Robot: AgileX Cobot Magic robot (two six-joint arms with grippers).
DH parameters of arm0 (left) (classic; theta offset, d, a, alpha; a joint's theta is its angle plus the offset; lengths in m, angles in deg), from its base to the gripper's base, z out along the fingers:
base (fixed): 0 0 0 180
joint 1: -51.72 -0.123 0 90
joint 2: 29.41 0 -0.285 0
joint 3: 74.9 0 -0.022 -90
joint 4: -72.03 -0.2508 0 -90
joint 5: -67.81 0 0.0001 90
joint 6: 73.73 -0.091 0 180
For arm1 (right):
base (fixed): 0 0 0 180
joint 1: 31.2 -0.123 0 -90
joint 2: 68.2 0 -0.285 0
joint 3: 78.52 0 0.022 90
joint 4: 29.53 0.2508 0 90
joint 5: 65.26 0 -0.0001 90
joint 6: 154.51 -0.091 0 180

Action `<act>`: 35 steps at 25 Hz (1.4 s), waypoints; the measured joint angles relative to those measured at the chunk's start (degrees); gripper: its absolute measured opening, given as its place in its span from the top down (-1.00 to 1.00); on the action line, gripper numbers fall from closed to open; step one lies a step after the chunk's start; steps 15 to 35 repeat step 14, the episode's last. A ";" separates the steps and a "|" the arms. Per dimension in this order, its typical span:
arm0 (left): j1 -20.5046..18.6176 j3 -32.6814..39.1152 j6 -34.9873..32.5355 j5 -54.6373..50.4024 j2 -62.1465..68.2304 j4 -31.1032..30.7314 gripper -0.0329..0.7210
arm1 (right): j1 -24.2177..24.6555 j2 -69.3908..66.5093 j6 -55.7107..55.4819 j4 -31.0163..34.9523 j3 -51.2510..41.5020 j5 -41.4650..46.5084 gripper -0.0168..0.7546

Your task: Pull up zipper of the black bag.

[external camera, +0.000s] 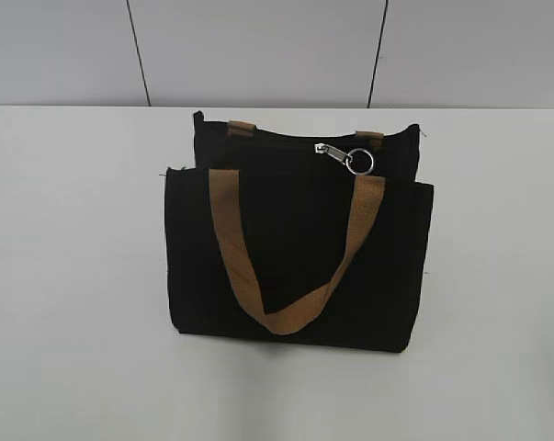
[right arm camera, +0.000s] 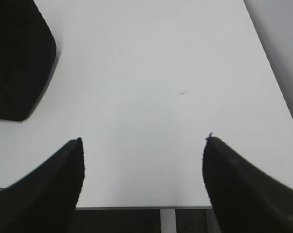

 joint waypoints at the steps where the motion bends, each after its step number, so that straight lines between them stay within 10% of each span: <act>1: -0.07 0.00 0.00 0.00 0.00 0.00 -0.24 | 0.00 0.00 0.00 0.00 0.00 0.00 -0.54; 35: -0.07 0.18 0.00 0.00 0.00 0.00 -0.24 | 0.00 0.00 0.00 0.18 -0.07 -0.05 -0.54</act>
